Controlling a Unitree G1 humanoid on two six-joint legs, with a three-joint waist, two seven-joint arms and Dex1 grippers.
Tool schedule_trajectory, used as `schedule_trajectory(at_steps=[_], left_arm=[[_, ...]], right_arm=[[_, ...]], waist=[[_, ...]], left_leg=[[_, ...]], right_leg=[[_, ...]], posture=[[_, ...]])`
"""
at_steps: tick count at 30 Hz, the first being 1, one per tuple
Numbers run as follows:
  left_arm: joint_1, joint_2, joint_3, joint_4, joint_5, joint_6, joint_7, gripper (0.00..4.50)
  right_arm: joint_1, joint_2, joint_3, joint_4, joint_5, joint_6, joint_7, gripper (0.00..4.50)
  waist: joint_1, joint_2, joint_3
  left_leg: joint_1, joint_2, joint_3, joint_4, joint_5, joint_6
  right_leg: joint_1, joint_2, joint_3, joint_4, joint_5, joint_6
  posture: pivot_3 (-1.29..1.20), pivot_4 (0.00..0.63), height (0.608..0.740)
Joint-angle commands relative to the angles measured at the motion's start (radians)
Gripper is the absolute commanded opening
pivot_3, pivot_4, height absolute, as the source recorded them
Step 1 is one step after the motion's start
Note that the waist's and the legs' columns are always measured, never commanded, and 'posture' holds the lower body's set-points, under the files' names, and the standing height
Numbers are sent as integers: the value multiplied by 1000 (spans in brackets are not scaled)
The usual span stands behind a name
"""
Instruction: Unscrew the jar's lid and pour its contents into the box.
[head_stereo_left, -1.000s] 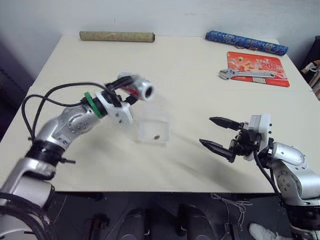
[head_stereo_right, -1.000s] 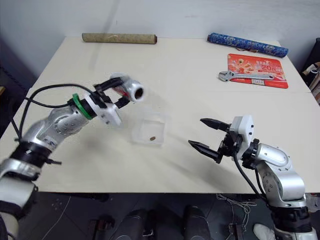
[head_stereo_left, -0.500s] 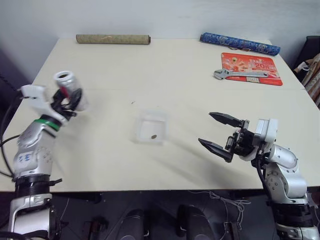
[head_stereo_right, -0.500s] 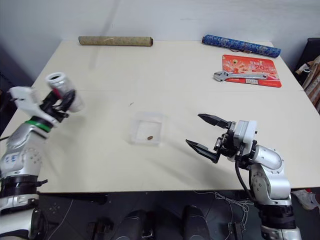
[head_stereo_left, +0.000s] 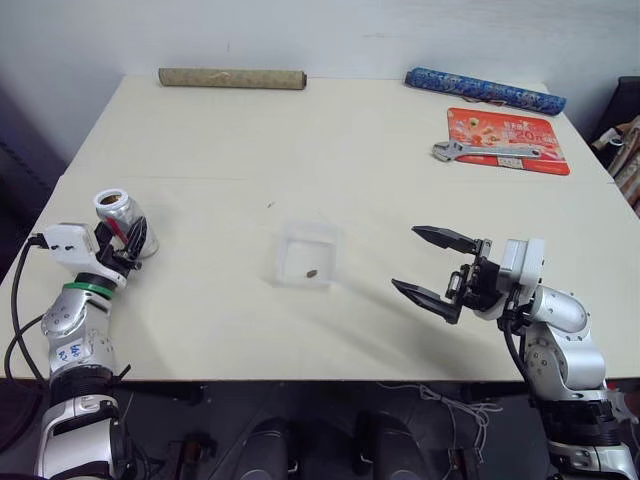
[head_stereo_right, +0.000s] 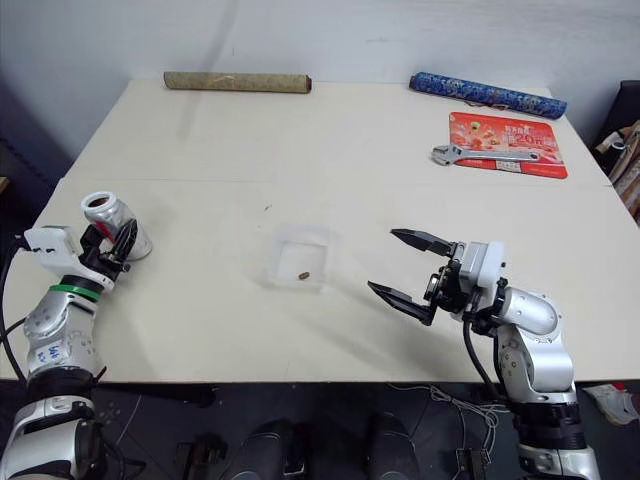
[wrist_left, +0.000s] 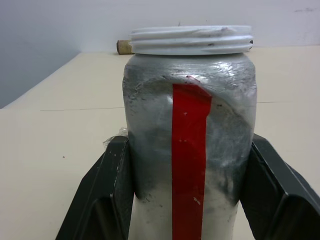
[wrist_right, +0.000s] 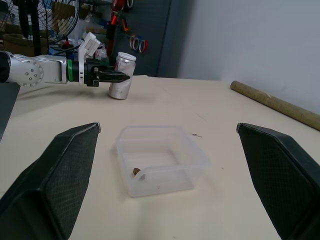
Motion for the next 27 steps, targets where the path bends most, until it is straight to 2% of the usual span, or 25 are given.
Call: schedule_trajectory(at_steps=[1,3,5,6,10,18,24,27], left_arm=[[35,-6,26,-20,2,-9,5,3083],[66,-12,33,-68,-10,6,3,3597],[114,-17,39,-143,-22,32,3,4341],[142,-16,43,-185,-21,47,14,4461],[233,-10,57,-262,-16,95,27,4461],[436,45,87,-423,-13,163,-52,4461],[673,158,115,-695,-15,161,-234,4461],[799,237,149,-812,15,112,-353,4461]], right_arm=[[1,-7,-9,-21,6,-1,-12,4500],[16,-15,-20,-34,13,3,-14,4500],[36,-26,-34,-44,18,1,-15,4500],[49,-33,-45,-48,24,3,-16,4500],[110,-50,-80,-61,36,-4,-23,4500],[263,-76,-177,-44,38,-58,5,4500],[297,-178,-282,57,4,-130,56,4500],[320,-276,-331,120,8,-149,155,4500]], waist=[[-1,0,0],[-2,0,0],[-3,0,0],[-3,0,0],[-1,0,0],[-1,0,0],[-2,0,0],[0,0,0]], left_leg=[[0,0,0,0,0,0],[0,0,0,0,0,0],[0,0,0,-1,-1,0],[0,1,0,-1,-1,0],[0,1,0,-1,-2,-1],[2,3,2,-4,-7,-7],[7,4,4,-8,-9,-9],[8,4,6,-11,-8,-9]], right_leg=[[0,0,0,0,0,0],[0,0,0,0,0,0],[-1,0,0,0,0,0],[-1,-1,0,0,0,0],[-1,-2,1,-1,0,0],[0,-3,2,-4,0,-1],[2,-4,8,-12,0,-1],[1,-4,16,-14,0,-3]], posture=[[0,150,740],[0,150,740],[0,150,740],[0,150,740],[0,150,740],[0,150,740],[0,150,740],[0,150,740]])
